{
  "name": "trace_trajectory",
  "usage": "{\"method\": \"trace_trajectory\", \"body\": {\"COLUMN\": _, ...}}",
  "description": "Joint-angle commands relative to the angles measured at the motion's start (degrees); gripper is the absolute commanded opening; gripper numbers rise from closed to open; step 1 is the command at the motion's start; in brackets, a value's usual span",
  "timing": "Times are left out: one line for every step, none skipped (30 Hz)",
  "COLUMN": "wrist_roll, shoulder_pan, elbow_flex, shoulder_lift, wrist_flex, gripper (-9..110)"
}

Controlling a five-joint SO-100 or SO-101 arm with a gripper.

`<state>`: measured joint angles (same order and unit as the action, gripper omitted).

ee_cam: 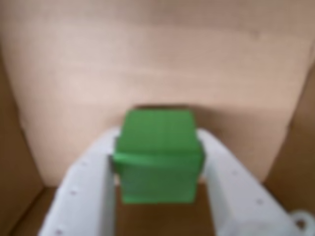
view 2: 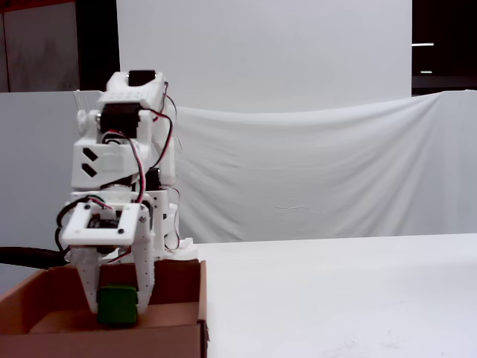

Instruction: Grasp a green cube and put it in a box.

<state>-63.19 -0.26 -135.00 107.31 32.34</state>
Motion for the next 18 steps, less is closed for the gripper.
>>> {"method": "trace_trajectory", "body": {"wrist_roll": -1.8, "shoulder_pan": 0.4, "elbow_flex": 0.4, "shoulder_lift": 0.3, "wrist_flex": -0.7, "gripper": 20}}
{"method": "trace_trajectory", "body": {"wrist_roll": -1.8, "shoulder_pan": 0.4, "elbow_flex": 0.5, "shoulder_lift": 0.3, "wrist_flex": -0.4, "gripper": 21}}
{"method": "trace_trajectory", "body": {"wrist_roll": -1.8, "shoulder_pan": 0.5, "elbow_flex": 0.7, "shoulder_lift": 0.3, "wrist_flex": -0.1, "gripper": 22}}
{"method": "trace_trajectory", "body": {"wrist_roll": -1.8, "shoulder_pan": 0.6, "elbow_flex": 1.0, "shoulder_lift": 0.3, "wrist_flex": 0.4, "gripper": 23}}
{"method": "trace_trajectory", "body": {"wrist_roll": -1.8, "shoulder_pan": 0.7, "elbow_flex": 1.1, "shoulder_lift": 0.3, "wrist_flex": 0.8, "gripper": 24}}
{"method": "trace_trajectory", "body": {"wrist_roll": -1.8, "shoulder_pan": 0.7, "elbow_flex": 1.7, "shoulder_lift": 0.3, "wrist_flex": 1.6, "gripper": 24}}
{"method": "trace_trajectory", "body": {"wrist_roll": -1.8, "shoulder_pan": 0.9, "elbow_flex": 2.5, "shoulder_lift": 0.3, "wrist_flex": 2.8, "gripper": 24}}
{"method": "trace_trajectory", "body": {"wrist_roll": -1.8, "shoulder_pan": 1.0, "elbow_flex": 3.7, "shoulder_lift": 0.4, "wrist_flex": 4.4, "gripper": 24}}
{"method": "trace_trajectory", "body": {"wrist_roll": -1.4, "shoulder_pan": 1.0, "elbow_flex": 5.2, "shoulder_lift": 0.6, "wrist_flex": 6.2, "gripper": 25}}
{"method": "trace_trajectory", "body": {"wrist_roll": -1.3, "shoulder_pan": 1.0, "elbow_flex": 6.9, "shoulder_lift": 0.9, "wrist_flex": 8.1, "gripper": 25}}
{"method": "trace_trajectory", "body": {"wrist_roll": -1.3, "shoulder_pan": 1.0, "elbow_flex": 9.1, "shoulder_lift": 1.1, "wrist_flex": 10.3, "gripper": 25}}
{"method": "trace_trajectory", "body": {"wrist_roll": -1.2, "shoulder_pan": 1.0, "elbow_flex": 11.2, "shoulder_lift": 1.5, "wrist_flex": 12.4, "gripper": 25}}
{"method": "trace_trajectory", "body": {"wrist_roll": -1.1, "shoulder_pan": 1.0, "elbow_flex": 13.2, "shoulder_lift": 2.0, "wrist_flex": 14.3, "gripper": 26}}
{"method": "trace_trajectory", "body": {"wrist_roll": -1.1, "shoulder_pan": 1.0, "elbow_flex": 15.3, "shoulder_lift": 2.6, "wrist_flex": 16.2, "gripper": 26}}
{"method": "trace_trajectory", "body": {"wrist_roll": -1.0, "shoulder_pan": 1.0, "elbow_flex": 17.5, "shoulder_lift": 3.3, "wrist_flex": 18.1, "gripper": 26}}
{"method": "trace_trajectory", "body": {"wrist_roll": -0.9, "shoulder_pan": 0.9, "elbow_flex": 19.2, "shoulder_lift": 4.0, "wrist_flex": 19.3, "gripper": 26}}
{"method": "trace_trajectory", "body": {"wrist_roll": -0.7, "shoulder_pan": 0.7, "elbow_flex": 20.7, "shoulder_lift": 4.5, "wrist_flex": 20.4, "gripper": 26}}
{"method": "trace_trajectory", "body": {"wrist_roll": -0.1, "shoulder_pan": 0.5, "elbow_flex": 22.2, "shoulder_lift": 5.0, "wrist_flex": 21.4, "gripper": 26}}
